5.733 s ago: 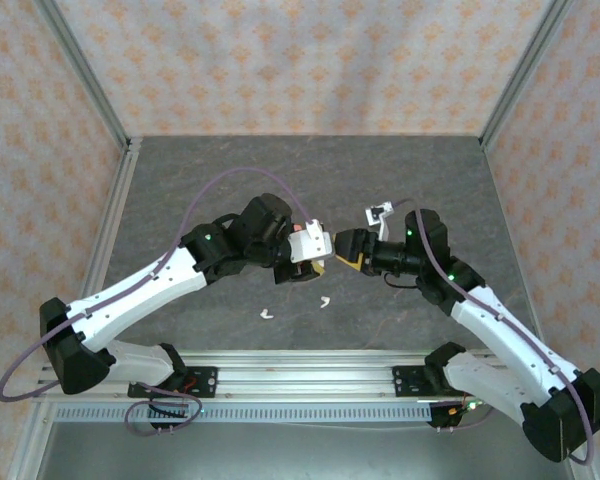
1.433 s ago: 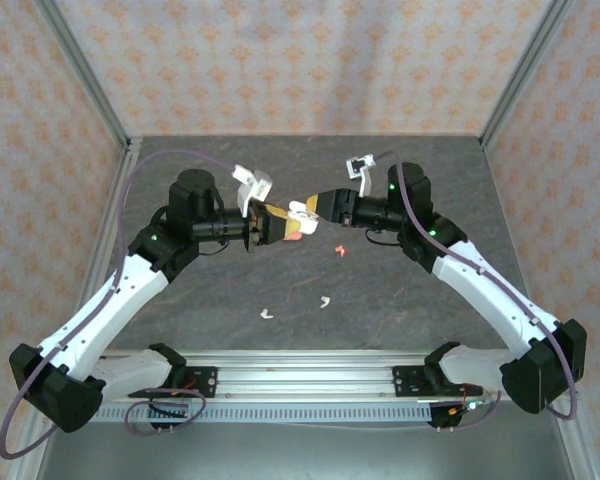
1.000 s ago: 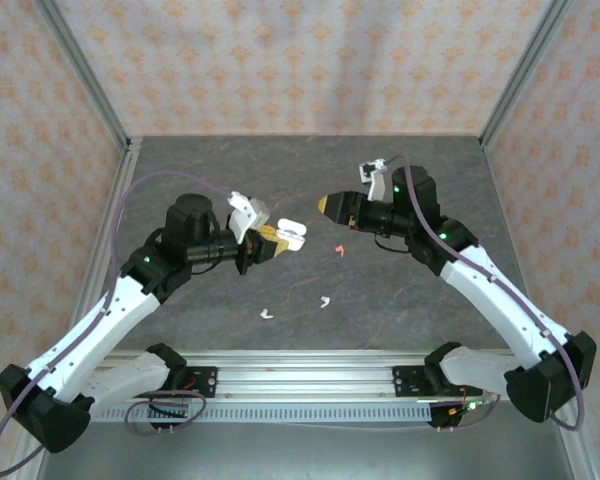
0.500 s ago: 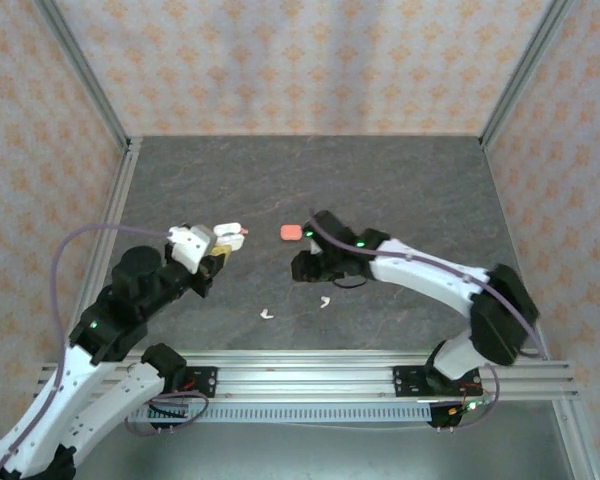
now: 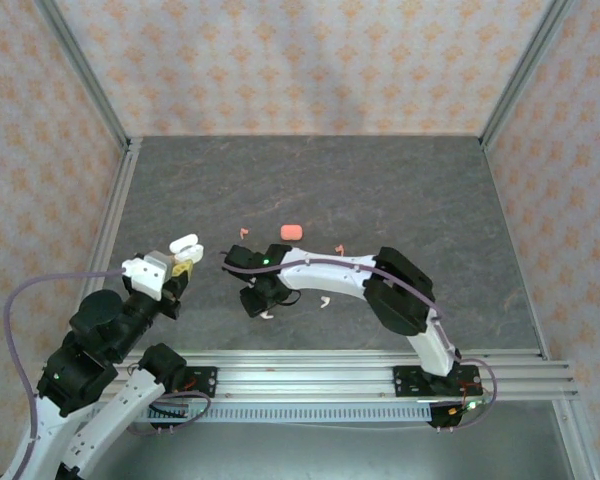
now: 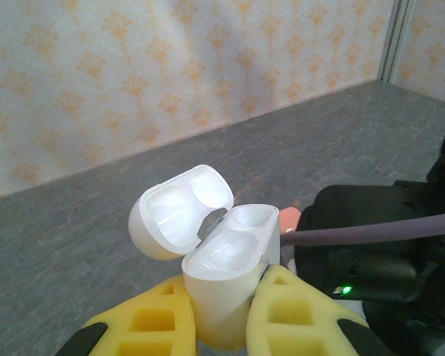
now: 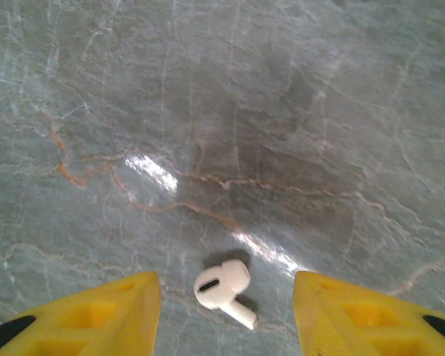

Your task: Insert the wireless bluetooth earbuds into the charging case

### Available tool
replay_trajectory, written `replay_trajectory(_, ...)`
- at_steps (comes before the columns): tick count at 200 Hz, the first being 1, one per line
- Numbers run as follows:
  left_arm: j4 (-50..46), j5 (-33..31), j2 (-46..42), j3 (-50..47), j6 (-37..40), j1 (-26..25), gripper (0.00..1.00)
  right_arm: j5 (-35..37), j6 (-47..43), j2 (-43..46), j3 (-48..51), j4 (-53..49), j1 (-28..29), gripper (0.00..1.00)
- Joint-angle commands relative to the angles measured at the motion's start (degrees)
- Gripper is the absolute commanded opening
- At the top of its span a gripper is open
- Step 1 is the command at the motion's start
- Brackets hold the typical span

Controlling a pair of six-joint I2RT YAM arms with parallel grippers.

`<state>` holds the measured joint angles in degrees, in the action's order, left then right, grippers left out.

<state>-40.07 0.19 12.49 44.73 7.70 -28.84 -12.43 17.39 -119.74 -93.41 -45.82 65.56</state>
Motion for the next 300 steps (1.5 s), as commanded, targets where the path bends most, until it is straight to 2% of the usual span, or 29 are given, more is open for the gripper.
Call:
replay_trajectory(1,-2.26,-2.42,-1.28,-0.37,-1.2,0.28,0.0,3.63,-1.81,-2.85,-4.3,-8.62,0.53,0.51)
replay_trajectory(42,-2.76,-3.0,-2.54,-0.96,-1.29,0.36,0.0,3.03,-3.31,-5.54,-6.12,-11.84,1.01,0.59)
replay_trajectory(88,-2.21,-2.73,-2.46,-1.59,-1.56,0.3,0.0,5.62,-3.79,-7.56,-7.39,-14.24,1.17,0.6)
replay_trajectory(142,-1.35,-1.86,-1.86,-2.23,-2.32,0.28,0.0,8.43,2.0,-8.25,-8.92,-14.59,-1.25,0.54)
replay_trajectory(193,0.98,0.01,-0.3,-3.2,-3.22,0.31,0.0,8.04,8.9,-4.63,-2.78,-11.29,-5.92,0.45)
replay_trajectory(220,2.21,1.17,1.0,-3.73,-3.79,0.28,0.0,5.37,13.6,-1.8,1.95,-7.44,-9.12,0.43)
replay_trajectory(249,3.54,2.09,1.93,-4.04,-4.14,0.31,0.0,-1.14,17.21,1.67,7.88,-0.64,-11.87,0.42)
replay_trajectory(277,4.19,2.6,2.63,-4.15,-4.36,0.34,0.0,-5.46,17.9,4.45,11.27,3.69,-12.12,0.45)
replay_trajectory(300,4.78,2.81,3.14,-4.31,-4.54,0.31,0.0,-6.07,18.54,6.23,13.13,5.22,-12.13,0.46)
